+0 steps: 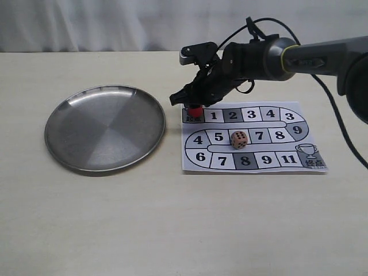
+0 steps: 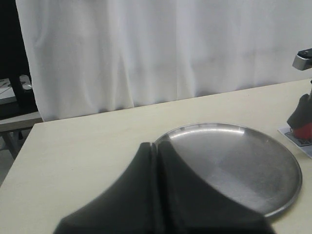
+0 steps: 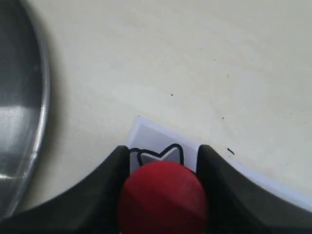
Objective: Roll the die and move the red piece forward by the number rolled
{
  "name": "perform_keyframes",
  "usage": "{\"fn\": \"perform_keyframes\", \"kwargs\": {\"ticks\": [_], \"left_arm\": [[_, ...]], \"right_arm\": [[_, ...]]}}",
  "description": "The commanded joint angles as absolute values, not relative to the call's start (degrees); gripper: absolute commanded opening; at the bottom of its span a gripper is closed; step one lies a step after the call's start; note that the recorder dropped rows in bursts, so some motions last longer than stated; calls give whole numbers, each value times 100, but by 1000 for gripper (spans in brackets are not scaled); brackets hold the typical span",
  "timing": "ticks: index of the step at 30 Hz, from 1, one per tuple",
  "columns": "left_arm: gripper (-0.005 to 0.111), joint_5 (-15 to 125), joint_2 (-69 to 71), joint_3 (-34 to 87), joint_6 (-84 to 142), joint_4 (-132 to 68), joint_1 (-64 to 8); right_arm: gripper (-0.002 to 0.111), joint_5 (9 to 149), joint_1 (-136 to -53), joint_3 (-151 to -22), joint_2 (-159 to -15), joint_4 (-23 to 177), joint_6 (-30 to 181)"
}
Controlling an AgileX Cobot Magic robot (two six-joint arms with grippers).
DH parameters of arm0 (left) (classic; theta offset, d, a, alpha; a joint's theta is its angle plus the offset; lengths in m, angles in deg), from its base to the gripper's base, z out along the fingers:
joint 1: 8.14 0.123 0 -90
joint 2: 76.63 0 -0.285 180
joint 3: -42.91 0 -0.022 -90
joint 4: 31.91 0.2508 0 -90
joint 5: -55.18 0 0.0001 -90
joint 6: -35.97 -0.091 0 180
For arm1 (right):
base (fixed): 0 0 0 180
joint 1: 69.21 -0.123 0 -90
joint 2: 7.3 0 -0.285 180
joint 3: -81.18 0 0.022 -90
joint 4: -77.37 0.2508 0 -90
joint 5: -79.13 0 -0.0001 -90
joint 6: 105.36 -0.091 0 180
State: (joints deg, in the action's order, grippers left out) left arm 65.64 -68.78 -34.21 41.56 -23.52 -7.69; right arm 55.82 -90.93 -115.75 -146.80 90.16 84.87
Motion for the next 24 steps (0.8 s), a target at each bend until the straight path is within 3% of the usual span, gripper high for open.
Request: {"fn": "perform_keyframes", "kwargs": {"ticks": [1, 18, 24], "left_arm": [[0, 6512, -6884, -3431, 4162, -2364, -817], [0, 6512, -6884, -3431, 4162, -2364, -817], [0, 6512, -6884, -3431, 4162, -2364, -817]], "right_arm": [[4, 5589, -9063, -11613, -14609, 8971, 8533], [4, 4946, -8723, -11503, -13249, 8540, 8489], [4, 5874, -8694, -10793, -13629, 8540, 8489]]}}
